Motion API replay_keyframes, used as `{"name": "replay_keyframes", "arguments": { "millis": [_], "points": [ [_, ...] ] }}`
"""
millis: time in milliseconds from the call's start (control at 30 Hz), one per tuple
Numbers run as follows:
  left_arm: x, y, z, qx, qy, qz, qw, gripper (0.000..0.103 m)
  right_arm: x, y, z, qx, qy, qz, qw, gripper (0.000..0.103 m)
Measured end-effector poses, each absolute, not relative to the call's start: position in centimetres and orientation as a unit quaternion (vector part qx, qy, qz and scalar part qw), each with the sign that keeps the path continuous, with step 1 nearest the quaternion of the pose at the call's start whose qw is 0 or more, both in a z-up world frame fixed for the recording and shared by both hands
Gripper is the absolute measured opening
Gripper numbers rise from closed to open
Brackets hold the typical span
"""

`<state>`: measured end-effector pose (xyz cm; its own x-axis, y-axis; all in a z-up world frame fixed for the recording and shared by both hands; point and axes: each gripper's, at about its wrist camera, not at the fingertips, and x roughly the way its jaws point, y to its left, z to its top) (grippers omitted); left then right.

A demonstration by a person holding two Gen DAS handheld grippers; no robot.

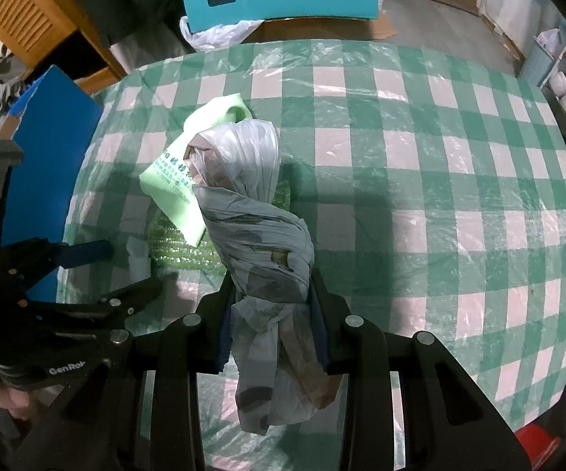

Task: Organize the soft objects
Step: 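Grasp the grey plastic-wrapped bundle with the right tool while the left grasps the white tissue, then lift both held items and carry them over the cardboard box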

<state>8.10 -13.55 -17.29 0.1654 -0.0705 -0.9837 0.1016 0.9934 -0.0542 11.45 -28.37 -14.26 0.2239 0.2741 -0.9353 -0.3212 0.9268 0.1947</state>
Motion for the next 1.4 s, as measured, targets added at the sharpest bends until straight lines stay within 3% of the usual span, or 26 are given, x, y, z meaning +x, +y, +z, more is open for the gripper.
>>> {"name": "replay_keyframes", "arguments": {
  "millis": [167, 233, 333, 1400],
  "points": [
    [7.9, -14.5, -17.4, 0.038, 0.634, -0.061, 0.770, 0.042, 11.6, -28.5, -14.0, -0.016, 0.592, 0.189, 0.784, 0.032],
    [7.8, -14.5, -17.5, 0.036, 0.634, -0.068, 0.769, 0.023, 11.5, -28.6, -14.0, -0.015, 0.591, 0.189, 0.784, 0.032],
    [7.7, -14.1, -17.5, 0.025, 0.635, -0.075, 0.769, 0.019, 11.4, -28.6, -13.9, -0.015, 0.591, 0.190, 0.784, 0.032],
    [5.0, -10.4, -10.1, -0.024, 0.579, -0.110, 0.807, 0.017, 10.2, -26.9, -9.3, -0.018, 0.553, 0.212, 0.806, 0.032]
  ]
}}
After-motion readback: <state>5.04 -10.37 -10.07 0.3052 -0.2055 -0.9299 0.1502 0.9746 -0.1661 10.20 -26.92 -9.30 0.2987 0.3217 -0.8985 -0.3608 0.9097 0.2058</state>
